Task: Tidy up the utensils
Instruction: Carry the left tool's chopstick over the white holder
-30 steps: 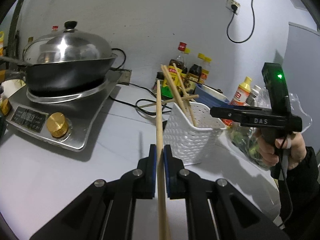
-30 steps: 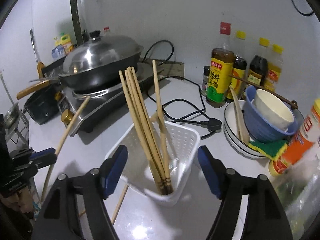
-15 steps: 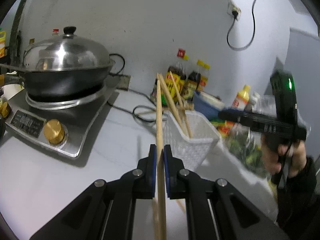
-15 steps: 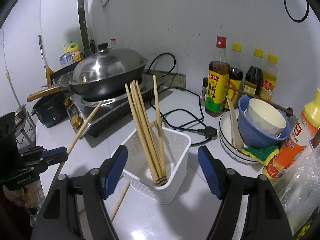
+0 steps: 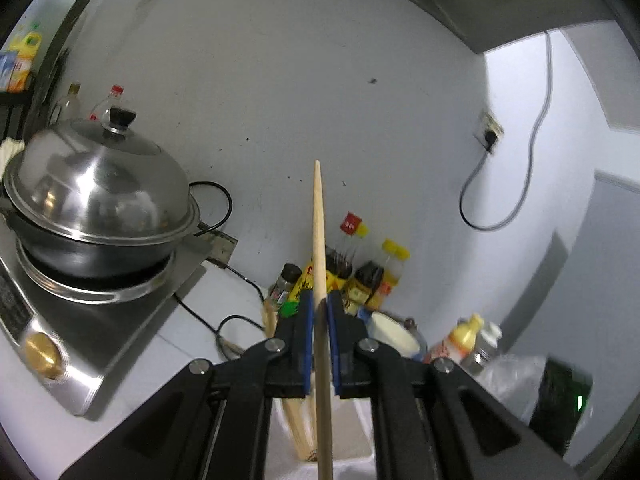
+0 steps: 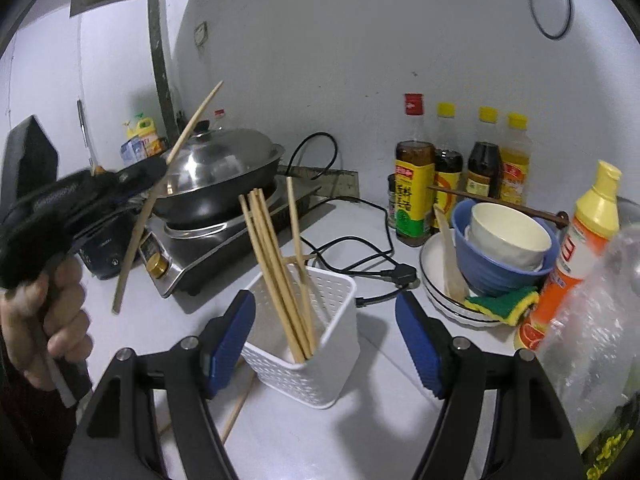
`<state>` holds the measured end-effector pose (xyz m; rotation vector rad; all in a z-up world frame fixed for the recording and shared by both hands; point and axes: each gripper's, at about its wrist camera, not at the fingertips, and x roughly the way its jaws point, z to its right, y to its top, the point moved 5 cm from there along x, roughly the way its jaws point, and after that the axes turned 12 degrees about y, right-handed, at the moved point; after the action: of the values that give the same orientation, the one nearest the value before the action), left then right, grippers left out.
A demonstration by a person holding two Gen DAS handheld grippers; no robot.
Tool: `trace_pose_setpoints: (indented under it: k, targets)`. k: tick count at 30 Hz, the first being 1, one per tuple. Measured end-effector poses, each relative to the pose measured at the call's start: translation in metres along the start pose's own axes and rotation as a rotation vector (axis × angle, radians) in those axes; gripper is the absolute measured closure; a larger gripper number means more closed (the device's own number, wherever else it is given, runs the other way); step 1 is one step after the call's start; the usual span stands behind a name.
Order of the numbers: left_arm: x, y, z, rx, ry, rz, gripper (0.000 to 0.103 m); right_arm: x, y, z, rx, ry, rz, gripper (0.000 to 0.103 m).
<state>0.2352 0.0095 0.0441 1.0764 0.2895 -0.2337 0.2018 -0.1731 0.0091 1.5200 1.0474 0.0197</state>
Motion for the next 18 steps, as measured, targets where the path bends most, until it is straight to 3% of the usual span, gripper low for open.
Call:
trace_pose_setpoints:
  k: [11, 18]
  targets:
    - [0.054, -0.035, 0.01, -0.184, 0.1, 0.043, 0.097, -0.006, -0.011, 0.033, 0.016, 0.002, 0.033, 0.032]
    - [0.057, -0.073, 0.007, -0.188, 0.18, 0.041, 0.097, -0.007, -0.017, 0.036, -0.035, -0.002, 0.042, 0.032]
